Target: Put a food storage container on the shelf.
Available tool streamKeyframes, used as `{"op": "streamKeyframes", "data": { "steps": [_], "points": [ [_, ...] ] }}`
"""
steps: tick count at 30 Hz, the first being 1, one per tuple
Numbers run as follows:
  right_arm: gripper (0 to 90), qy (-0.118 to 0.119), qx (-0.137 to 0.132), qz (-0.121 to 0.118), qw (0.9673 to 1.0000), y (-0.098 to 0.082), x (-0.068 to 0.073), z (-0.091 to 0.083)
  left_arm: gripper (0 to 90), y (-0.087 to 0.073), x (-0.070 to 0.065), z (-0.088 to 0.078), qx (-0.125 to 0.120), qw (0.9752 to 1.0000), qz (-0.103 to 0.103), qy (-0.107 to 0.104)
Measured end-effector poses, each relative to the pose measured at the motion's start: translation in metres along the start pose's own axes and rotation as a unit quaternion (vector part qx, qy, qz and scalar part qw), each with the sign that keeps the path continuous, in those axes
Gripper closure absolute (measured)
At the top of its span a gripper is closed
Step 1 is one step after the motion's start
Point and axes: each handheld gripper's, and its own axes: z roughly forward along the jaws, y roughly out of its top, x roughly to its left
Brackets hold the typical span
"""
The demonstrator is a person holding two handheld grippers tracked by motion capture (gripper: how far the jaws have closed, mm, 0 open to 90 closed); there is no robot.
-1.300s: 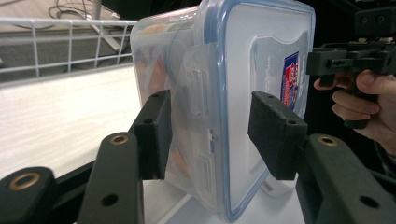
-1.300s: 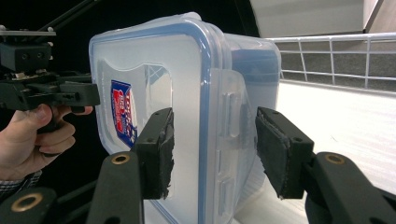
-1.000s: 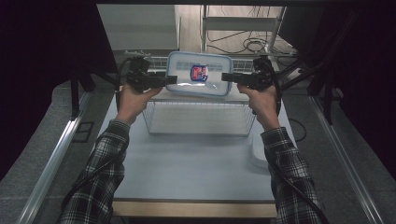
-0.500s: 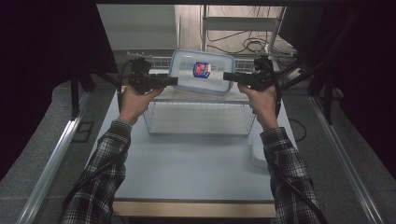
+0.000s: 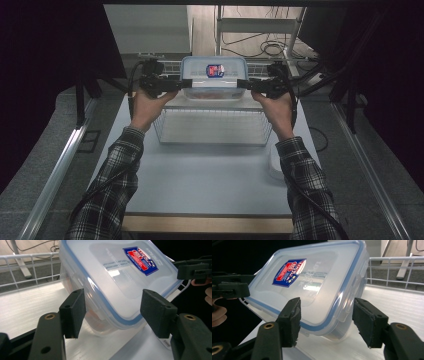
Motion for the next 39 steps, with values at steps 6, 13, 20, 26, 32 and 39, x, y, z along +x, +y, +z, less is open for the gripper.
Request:
{"op": "streamKeyframes", "data": {
  "steps": [6, 13, 20, 26, 32, 39],
  "points": [
    [41.5, -0.005, 0.002, -0.005, 1.0, 0.001, 0.002, -0.001, 36.3, -0.002, 0.002, 0.0, -0.003, 1.0, -0.005, -0.007],
    [41.5, -0.012, 0.01, -0.008, 0.9998, 0.001, 0.009, -0.001, 35.3, -0.002, 0.003, -0.005, 0.004, 1.0, -0.003, -0.008],
    [41.9, -0.01, 0.012, -0.011, 0.9998, 0.002, 0.015, -0.001, 33.6, -0.002, 0.006, -0.005, -0.002, 0.9998, -0.013, -0.014],
    [41.1, -0.014, 0.01, -0.016, 0.9997, 0.003, 0.016, 0.0, 33.1, -0.002, 0.004, -0.006, -0.003, 1.0, -0.005, -0.007],
    [36.6, -0.005, 0.0, -0.031, 0.9995, 0.002, 0.018, -0.007, 27.7, -0.004, -0.005, -0.01, -0.009, 0.9996, 0.025, -0.003],
    [30.5, 0.007, -0.004, -0.055, 0.9984, -0.005, 0.021, -0.016, 19.6, -0.014, -0.017, -0.016, -0.005, 0.9985, 0.055, 0.001]
  ]
}}
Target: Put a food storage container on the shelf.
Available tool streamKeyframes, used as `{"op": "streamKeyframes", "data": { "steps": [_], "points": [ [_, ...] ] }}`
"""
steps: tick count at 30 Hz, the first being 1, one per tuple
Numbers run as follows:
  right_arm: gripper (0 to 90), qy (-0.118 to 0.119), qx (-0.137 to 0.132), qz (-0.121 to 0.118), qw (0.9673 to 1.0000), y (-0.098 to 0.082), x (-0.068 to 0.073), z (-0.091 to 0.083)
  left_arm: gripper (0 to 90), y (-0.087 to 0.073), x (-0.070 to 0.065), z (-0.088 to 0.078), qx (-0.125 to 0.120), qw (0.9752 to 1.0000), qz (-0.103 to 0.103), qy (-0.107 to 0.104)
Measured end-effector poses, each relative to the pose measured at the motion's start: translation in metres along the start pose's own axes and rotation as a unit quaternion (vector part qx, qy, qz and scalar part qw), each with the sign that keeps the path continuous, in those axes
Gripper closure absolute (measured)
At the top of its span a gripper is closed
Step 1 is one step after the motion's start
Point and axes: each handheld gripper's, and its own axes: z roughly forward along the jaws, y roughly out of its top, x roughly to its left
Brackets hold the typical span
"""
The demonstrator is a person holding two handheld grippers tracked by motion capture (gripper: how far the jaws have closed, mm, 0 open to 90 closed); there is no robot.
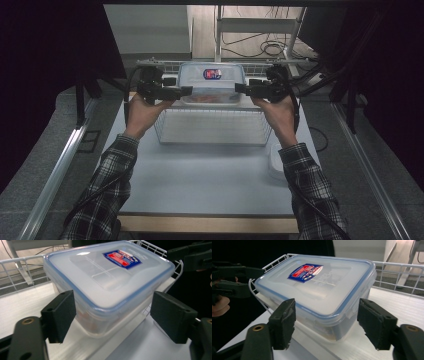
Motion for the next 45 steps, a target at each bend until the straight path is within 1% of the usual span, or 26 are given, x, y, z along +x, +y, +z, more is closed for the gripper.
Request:
{"op": "streamKeyframes", "data": {
  "steps": [2, 4, 6, 9, 13, 14, 16, 18, 20, 21, 23, 25, 27, 31, 33, 36, 38, 40, 45],
  "points": [
    [28.8, 0.004, -0.001, -0.006, 1.0, -0.002, 0.001, -0.002, 16.9, -0.005, -0.002, -0.002, 0.005, 1.0, 0.006, 0.006],
    [26.2, 0.003, -0.002, -0.013, 0.9999, -0.005, 0.002, -0.004, 13.7, -0.01, -0.003, -0.005, 0.01, 0.9998, 0.01, 0.013],
    [23.8, 0.003, -0.004, -0.019, 0.9998, -0.008, 0.002, -0.005, 11.9, -0.014, -0.003, -0.007, 0.012, 0.9998, 0.009, 0.016],
    [20.6, 0.005, -0.005, -0.023, 0.9997, -0.013, 0.003, -0.008, 10.0, -0.023, -0.003, -0.011, 0.007, 0.9998, 0.004, 0.017],
    [16.3, 0.005, -0.006, -0.033, 0.9994, -0.02, 0.005, -0.01, 6.9, -0.034, -0.005, -0.015, 0.008, 0.9994, 0.019, 0.027],
    [15.4, 0.002, -0.006, -0.035, 0.9994, -0.022, 0.006, -0.011, 6.1, -0.038, -0.006, -0.016, 0.007, 0.9993, 0.021, 0.029],
    [13.7, 0.002, -0.005, -0.041, 0.9991, -0.027, 0.007, -0.012, 5.1, -0.044, -0.007, -0.018, 0.009, 0.9992, 0.027, 0.029],
    [12.0, 0.004, -0.002, -0.045, 0.999, -0.032, 0.008, -0.014, 4.0, -0.05, -0.008, -0.019, 0.008, 0.9991, 0.029, 0.03],
    [10.6, 0.006, 0.0, -0.048, 0.9988, -0.037, 0.009, -0.015, 3.7, -0.056, -0.01, -0.021, 0.01, 0.9992, 0.028, 0.027],
    [9.7, 0.006, 0.001, -0.049, 0.9988, -0.041, 0.009, -0.016, 3.6, -0.058, -0.011, -0.021, 0.01, 0.9991, 0.031, 0.026],
    [8.3, 0.009, 0.001, -0.049, 0.9988, -0.045, 0.009, -0.017, 3.8, -0.064, -0.013, -0.023, 0.009, 0.9992, 0.034, 0.019],
    [6.9, 0.013, 0.001, -0.049, 0.9987, -0.051, 0.01, -0.019, 3.9, -0.069, -0.015, -0.024, 0.015, 0.9991, 0.038, 0.012],
    [5.8, 0.015, 0.0, -0.053, 0.9985, -0.056, 0.011, -0.021, 3.8, -0.077, -0.018, -0.026, 0.019, 0.9985, 0.049, 0.013],
    [4.4, 0.015, 0.004, -0.063, 0.9979, -0.069, 0.014, -0.025, 3.6, -0.088, -0.022, -0.028, 0.018, 0.9985, 0.049, 0.015],
    [3.8, 0.017, 0.007, -0.069, 0.9974, -0.076, 0.016, -0.027, 3.5, -0.095, -0.028, -0.029, 0.024, 0.9981, 0.054, 0.019],
    [2.8, 0.022, 0.014, -0.073, 0.997, -0.085, 0.018, -0.028, 3.2, -0.103, -0.034, -0.03, 0.031, 0.9974, 0.062, 0.02],
    [2.0, 0.025, 0.016, -0.076, 0.9967, -0.093, 0.019, -0.028, 2.9, -0.109, -0.037, -0.029, 0.033, 0.9972, 0.064, 0.016],
    [1.4, 0.027, 0.017, -0.077, 0.9965, -0.1, 0.019, -0.029, 2.3, -0.116, -0.039, -0.029, 0.034, 0.9971, 0.066, 0.018],
    [0.5, 0.023, 0.016, -0.084, 0.9961, -0.117, 0.021, -0.033, 1.7, -0.13, -0.044, -0.029, 0.042, 0.9963, 0.072, 0.022]
  ]
}}
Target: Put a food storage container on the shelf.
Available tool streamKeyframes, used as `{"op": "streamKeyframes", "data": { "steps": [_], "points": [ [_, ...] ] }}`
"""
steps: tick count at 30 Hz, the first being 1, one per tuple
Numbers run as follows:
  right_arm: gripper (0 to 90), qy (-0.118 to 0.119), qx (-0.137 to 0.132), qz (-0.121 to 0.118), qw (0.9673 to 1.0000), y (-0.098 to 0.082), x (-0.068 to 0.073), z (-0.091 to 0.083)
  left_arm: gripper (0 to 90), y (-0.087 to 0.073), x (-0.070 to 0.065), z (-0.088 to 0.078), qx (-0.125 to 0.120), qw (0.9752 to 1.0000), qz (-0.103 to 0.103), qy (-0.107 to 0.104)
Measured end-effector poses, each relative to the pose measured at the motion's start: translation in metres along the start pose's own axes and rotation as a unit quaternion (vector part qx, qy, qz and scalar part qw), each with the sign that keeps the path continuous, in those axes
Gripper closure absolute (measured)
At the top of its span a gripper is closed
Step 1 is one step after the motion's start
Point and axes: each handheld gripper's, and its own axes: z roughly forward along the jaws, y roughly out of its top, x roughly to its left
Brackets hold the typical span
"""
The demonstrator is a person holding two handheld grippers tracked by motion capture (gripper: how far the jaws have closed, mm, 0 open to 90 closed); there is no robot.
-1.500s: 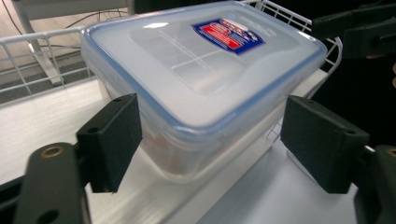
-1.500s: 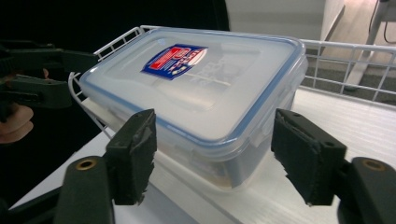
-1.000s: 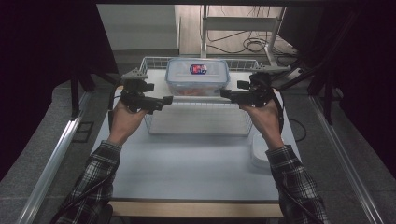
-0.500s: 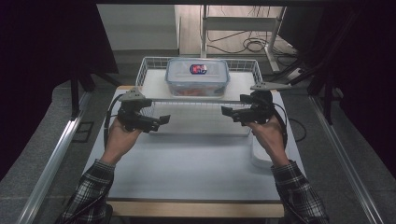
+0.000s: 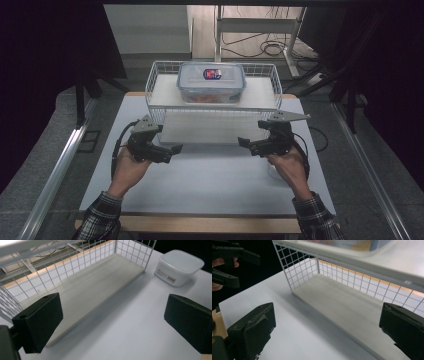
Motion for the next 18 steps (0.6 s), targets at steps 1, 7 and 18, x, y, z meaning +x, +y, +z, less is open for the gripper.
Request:
{"op": "streamKeyframes", "data": {
  "steps": [1, 7, 18],
  "points": [
    [0.6, 0.0, 0.0, -0.001, 1.0, -0.003, 0.001, -0.001, 1.6, -0.003, -0.002, 0.0, 0.002, 1.0, 0.002, 0.0],
    [0.8, 0.005, -0.006, 0.0, 1.0, -0.02, 0.006, -0.007, 1.5, -0.018, -0.014, 0.001, -0.01, 0.9999, 0.002, -0.01],
    [1.4, -0.015, 0.006, 0.003, 0.9999, -0.048, 0.007, -0.013, 1.8, -0.047, -0.022, 0.006, -0.002, 1.0, 0.002, -0.001]
  ]
}}
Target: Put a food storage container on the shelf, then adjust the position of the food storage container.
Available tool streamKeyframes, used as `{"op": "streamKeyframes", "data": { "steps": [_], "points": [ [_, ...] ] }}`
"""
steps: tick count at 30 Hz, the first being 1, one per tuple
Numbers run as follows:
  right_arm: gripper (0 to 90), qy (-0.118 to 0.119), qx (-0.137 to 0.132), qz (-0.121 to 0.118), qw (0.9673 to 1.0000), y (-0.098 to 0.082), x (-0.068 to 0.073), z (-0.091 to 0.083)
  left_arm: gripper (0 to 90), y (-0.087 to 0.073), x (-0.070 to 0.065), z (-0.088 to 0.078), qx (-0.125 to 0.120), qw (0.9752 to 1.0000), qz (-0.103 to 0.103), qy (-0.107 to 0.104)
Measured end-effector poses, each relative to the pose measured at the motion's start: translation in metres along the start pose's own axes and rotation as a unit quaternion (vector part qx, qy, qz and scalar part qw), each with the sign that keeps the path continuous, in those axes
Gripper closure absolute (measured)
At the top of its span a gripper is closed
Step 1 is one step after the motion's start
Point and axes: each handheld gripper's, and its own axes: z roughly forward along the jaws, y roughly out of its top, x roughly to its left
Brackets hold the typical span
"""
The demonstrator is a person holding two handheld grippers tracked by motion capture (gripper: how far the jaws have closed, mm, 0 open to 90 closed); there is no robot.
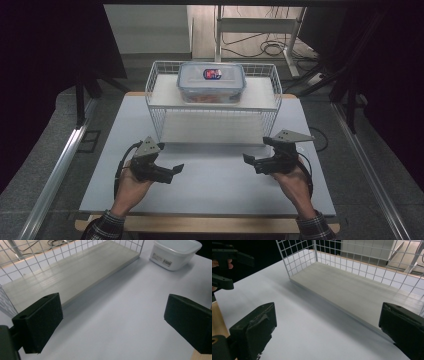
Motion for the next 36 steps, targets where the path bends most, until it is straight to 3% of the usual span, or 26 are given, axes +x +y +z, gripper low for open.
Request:
{"op": "streamKeyframes", "data": {
  "steps": [7, 13, 19, 24, 29, 33, 36],
  "points": [
    [1.2, 0.004, -0.003, 0.015, 0.9999, -0.017, 0.002, -0.002, 3.9, -0.013, -0.003, -0.003, -0.018, 0.9998, 0.002, 0.005],
    [1.2, 0.004, 0.002, 0.01, 0.9999, -0.035, 0.006, -0.002, 3.4, -0.031, -0.004, 0.0, 0.007, 0.9998, 0.006, 0.018],
    [1.0, -0.01, 0.033, 0.015, 0.9993, -0.05, 0.003, 0.004, 3.4, -0.051, 0.0, -0.005, 0.016, 0.9991, -0.018, 0.034],
    [0.0, -0.031, 0.044, 0.018, 0.9984, -0.051, -0.001, 0.006, 3.5, -0.054, 0.005, -0.008, 0.006, 0.9988, -0.033, 0.036],
    [0.9, -0.043, 0.051, 0.028, 0.9974, -0.05, -0.007, 0.003, 3.6, -0.058, 0.008, -0.005, 0.015, 0.9985, -0.035, 0.038],
    [11.8, -0.06, 0.053, 0.047, 0.9957, -0.05, -0.017, -0.004, 3.7, -0.06, 0.01, -0.004, 0.018, 0.9985, -0.034, 0.04],
    [26.9, -0.076, 0.052, 0.06, 0.994, -0.051, -0.026, -0.012, 3.8, -0.061, 0.011, -0.003, 0.021, 0.9983, -0.037, 0.04]
  ]
}}
